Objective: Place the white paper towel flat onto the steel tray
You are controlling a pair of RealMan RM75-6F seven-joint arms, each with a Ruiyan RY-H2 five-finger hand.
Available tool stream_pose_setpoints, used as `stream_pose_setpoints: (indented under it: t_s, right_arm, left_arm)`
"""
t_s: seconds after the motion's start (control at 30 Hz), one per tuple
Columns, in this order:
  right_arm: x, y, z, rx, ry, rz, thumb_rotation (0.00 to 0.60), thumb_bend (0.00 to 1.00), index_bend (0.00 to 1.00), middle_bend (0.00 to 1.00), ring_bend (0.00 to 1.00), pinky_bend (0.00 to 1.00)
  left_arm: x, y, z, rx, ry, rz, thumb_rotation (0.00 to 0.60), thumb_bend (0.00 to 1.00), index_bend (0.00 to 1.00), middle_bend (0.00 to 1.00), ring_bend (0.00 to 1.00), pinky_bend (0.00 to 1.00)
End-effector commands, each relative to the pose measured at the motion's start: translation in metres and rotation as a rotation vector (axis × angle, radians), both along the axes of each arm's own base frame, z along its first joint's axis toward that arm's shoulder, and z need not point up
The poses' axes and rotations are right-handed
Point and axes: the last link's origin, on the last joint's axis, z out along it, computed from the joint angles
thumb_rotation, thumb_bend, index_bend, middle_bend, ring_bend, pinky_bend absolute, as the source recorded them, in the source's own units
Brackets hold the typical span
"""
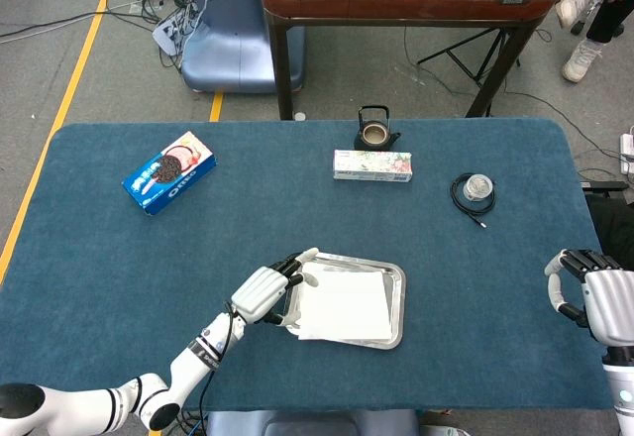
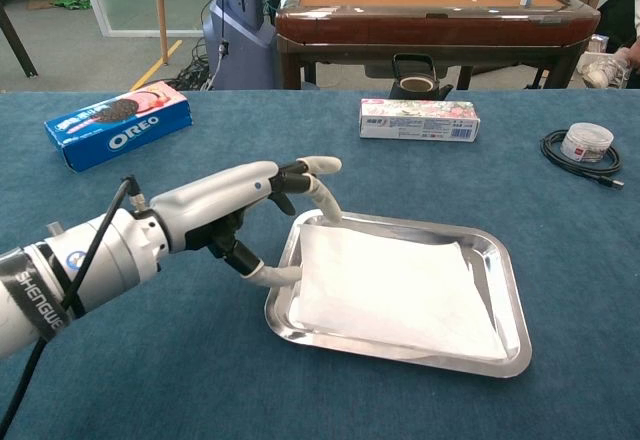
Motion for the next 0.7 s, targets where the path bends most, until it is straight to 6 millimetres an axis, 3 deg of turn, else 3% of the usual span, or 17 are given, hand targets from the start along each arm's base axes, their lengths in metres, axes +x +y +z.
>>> stream_pose_setpoints:
  t_s: [0.03,0.7]
  right_arm:
    - [0.000,0.000,0.000,-0.001,0.000,0.000,0.600,0.52,0.55,0.48,0.38,0.43]
    - [-0.001,0.000,0.003,-0.001,-0.010,0.001,0.600,0.52,0.55,0.48,0.38,0.43]
  left_arm:
    - [0.003,0.003,-0.003,0.001,0.003,0.010,0.600,0.26,0.30,0.00,0.00,0.21]
    - [0.014,0.023,-0.017,-0.005,-0.016,0.115,0.600,0.26,0.28,0.00,0.00,0.21]
